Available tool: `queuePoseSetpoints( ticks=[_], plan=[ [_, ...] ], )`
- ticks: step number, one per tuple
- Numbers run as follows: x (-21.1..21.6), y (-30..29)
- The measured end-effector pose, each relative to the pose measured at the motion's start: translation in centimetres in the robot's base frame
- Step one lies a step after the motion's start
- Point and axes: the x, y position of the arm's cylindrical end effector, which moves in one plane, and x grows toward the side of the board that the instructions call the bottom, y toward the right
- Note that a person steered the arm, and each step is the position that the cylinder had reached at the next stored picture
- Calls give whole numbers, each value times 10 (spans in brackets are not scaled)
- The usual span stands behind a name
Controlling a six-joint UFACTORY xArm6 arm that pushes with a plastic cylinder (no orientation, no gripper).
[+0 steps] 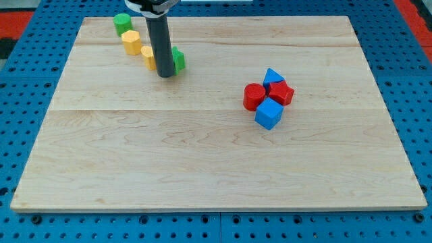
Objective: Push green star towards top center
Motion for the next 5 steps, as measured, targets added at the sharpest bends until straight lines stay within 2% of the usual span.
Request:
queuePoseSetpoints(
  ticks=[1, 5],
  plan=[
    [0, -30],
    [-37, 15]
  ],
)
